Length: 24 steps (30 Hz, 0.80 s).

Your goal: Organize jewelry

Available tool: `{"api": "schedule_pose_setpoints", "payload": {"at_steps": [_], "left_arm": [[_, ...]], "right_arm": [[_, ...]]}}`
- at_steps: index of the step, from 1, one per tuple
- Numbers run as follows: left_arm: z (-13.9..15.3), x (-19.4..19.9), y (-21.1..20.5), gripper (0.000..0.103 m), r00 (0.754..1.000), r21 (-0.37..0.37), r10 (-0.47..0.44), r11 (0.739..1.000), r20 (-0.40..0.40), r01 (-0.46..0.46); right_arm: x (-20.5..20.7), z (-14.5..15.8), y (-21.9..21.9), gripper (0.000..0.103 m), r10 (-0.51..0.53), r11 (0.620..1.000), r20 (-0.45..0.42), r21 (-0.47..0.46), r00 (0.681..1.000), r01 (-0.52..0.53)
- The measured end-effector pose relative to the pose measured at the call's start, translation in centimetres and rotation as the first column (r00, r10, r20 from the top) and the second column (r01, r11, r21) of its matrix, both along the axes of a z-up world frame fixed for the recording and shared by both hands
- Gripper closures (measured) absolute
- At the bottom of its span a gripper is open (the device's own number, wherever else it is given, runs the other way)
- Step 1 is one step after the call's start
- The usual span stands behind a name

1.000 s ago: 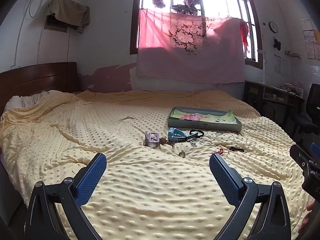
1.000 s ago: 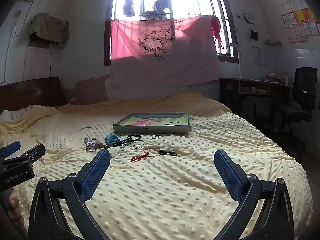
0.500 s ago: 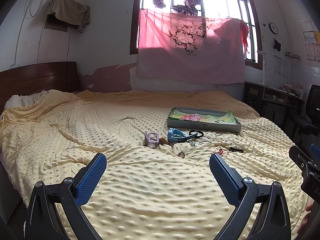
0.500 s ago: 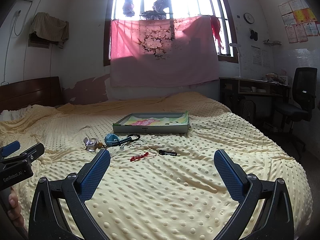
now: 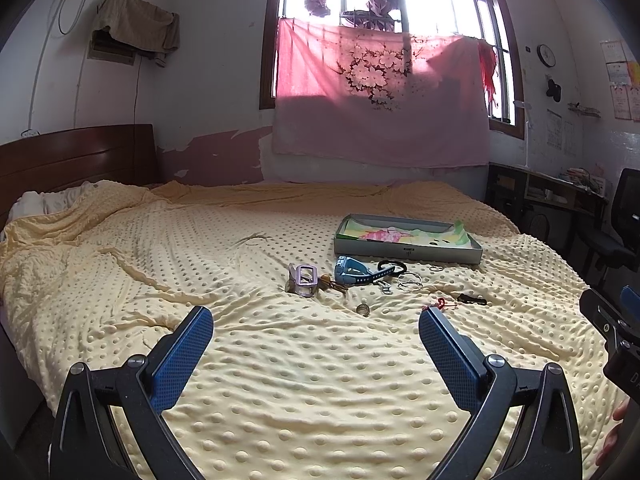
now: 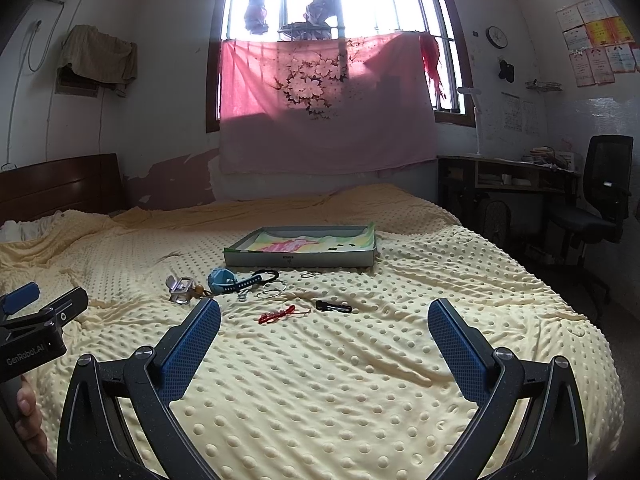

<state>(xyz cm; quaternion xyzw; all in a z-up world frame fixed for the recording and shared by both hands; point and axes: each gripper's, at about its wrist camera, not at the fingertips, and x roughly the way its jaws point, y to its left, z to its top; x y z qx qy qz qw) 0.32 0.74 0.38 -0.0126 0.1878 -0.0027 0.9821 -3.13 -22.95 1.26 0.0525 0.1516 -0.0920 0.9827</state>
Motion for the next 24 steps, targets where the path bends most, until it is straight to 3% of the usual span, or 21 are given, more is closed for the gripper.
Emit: {"api": "schedule_pose_setpoints", "payload": {"at_steps": [24], "left_arm": [[0.13,-0.17,-0.06,0.000,1.000,0.000,0.001,1.000,0.002,-0.001]], "right_arm": [[0.01,0.02,-0.27,0.001,0.000,1.000,0.001,-0.002,1.000,0.000]]}}
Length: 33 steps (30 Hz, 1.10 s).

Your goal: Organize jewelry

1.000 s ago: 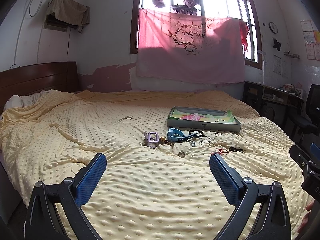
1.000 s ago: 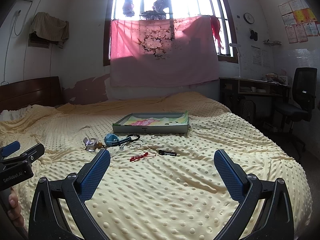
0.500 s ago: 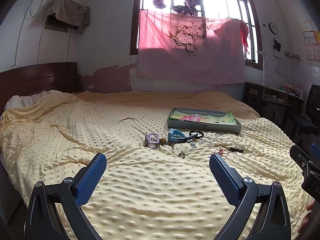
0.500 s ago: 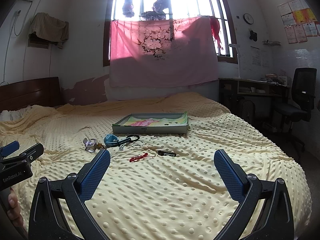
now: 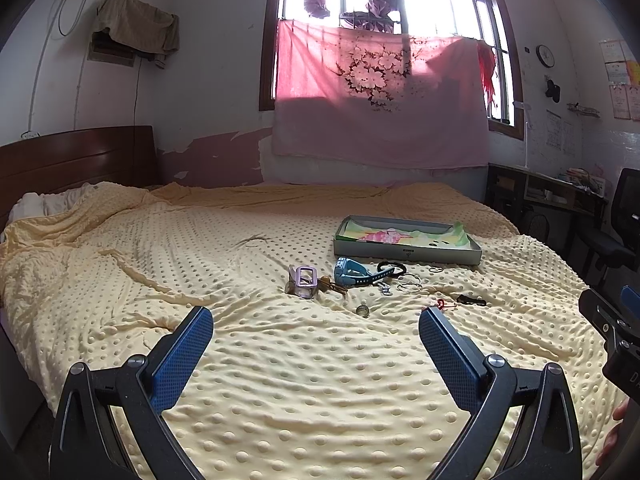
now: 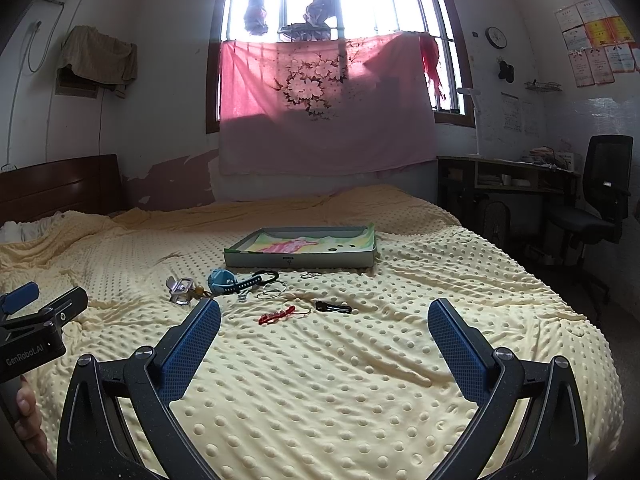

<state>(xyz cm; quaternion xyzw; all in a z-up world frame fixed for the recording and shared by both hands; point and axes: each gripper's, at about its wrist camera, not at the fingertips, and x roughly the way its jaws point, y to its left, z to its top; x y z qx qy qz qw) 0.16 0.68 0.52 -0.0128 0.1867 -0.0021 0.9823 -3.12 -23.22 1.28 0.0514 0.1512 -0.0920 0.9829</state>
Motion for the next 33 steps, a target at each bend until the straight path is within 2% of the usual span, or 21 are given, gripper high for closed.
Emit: {"api": "schedule_pose_setpoints", "payload": {"at_steps": [33], "left_arm": [[0.54,-0.28,-0.51,0.000,1.000,0.003,-0.002,1.000,0.010,0.002]], "right_arm": [[-0.20,0.59,-0.07,0.001,-0.003,1.000,0.007,-0.003,1.000,0.003]]}}
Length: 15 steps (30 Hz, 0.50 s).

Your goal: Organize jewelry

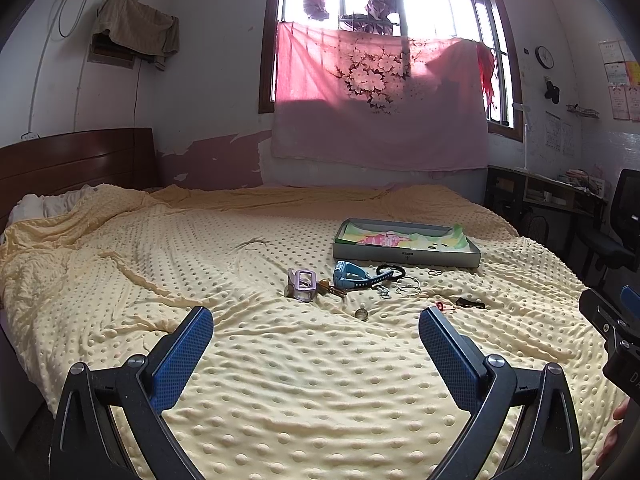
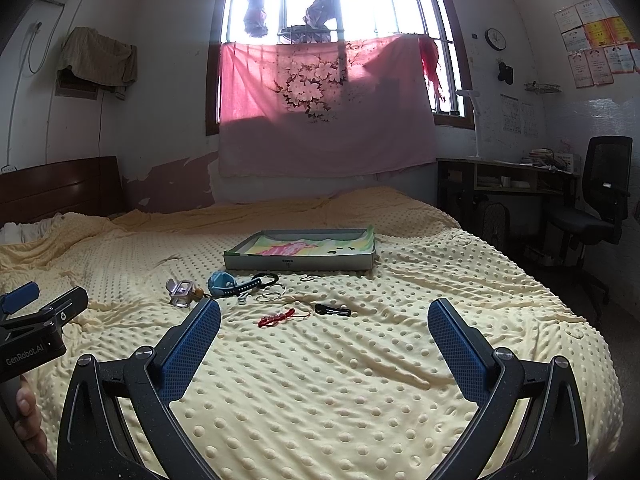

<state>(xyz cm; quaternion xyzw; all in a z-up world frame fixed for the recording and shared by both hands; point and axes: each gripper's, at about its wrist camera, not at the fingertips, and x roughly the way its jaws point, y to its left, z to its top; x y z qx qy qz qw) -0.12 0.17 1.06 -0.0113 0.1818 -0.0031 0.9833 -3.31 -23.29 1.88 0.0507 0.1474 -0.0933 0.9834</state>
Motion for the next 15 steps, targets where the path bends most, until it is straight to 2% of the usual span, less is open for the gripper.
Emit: {"api": "schedule_pose_setpoints", "payload": {"at_steps": [15], "left_arm": [[0.3,1.6,-0.5,0.000,1.000,0.012,-0.012,1.000,-0.009,0.012]], "right_arm": [[1.2,1.0,-0.1,0.001,-0.006,1.000,0.007,-0.017,1.000,0.006]]}}
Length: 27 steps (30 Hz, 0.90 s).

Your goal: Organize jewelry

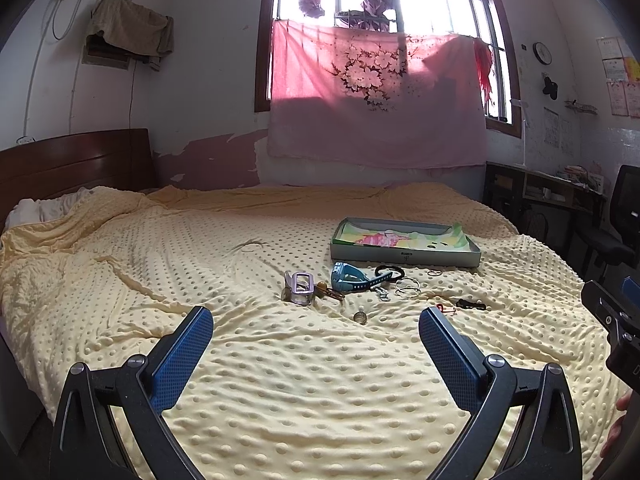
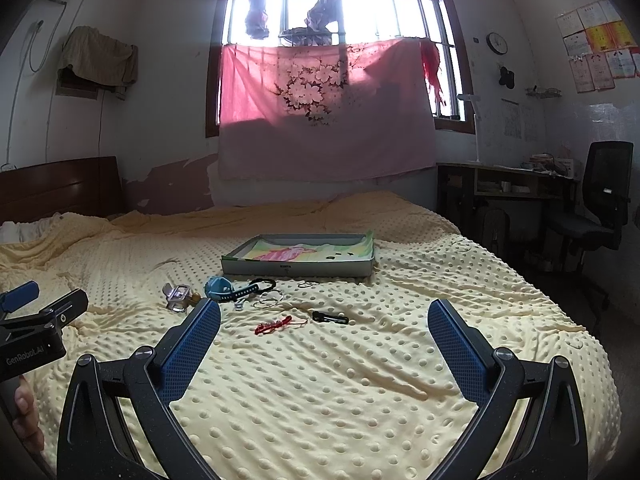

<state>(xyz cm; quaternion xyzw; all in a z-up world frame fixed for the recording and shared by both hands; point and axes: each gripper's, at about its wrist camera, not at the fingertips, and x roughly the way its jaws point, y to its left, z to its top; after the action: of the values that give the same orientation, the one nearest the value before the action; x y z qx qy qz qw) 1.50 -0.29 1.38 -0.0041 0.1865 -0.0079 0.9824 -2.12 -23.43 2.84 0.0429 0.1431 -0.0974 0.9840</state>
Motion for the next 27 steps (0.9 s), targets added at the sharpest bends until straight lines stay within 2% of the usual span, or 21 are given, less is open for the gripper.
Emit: {"api": "schedule_pose_setpoints", "payload": {"at_steps": [12,27], "left_arm": [[0.3,6.2,-1.7,0.000,0.998,0.000,-0.046,0.999,-0.029,0.047],[-2.5,15.5,-7.0,0.000,0.986,0.006,-0.132,0.991,-0.101,0.133]], "right_arm": [[5.2,1.0,-2.7,0.001,-0.017,1.000,0.009,-0.010,1.000,0.017],[14.5,-2.8,-7.0,0.001,0.023,0.999,-0.058,0.039,0.998,-0.021]]}}
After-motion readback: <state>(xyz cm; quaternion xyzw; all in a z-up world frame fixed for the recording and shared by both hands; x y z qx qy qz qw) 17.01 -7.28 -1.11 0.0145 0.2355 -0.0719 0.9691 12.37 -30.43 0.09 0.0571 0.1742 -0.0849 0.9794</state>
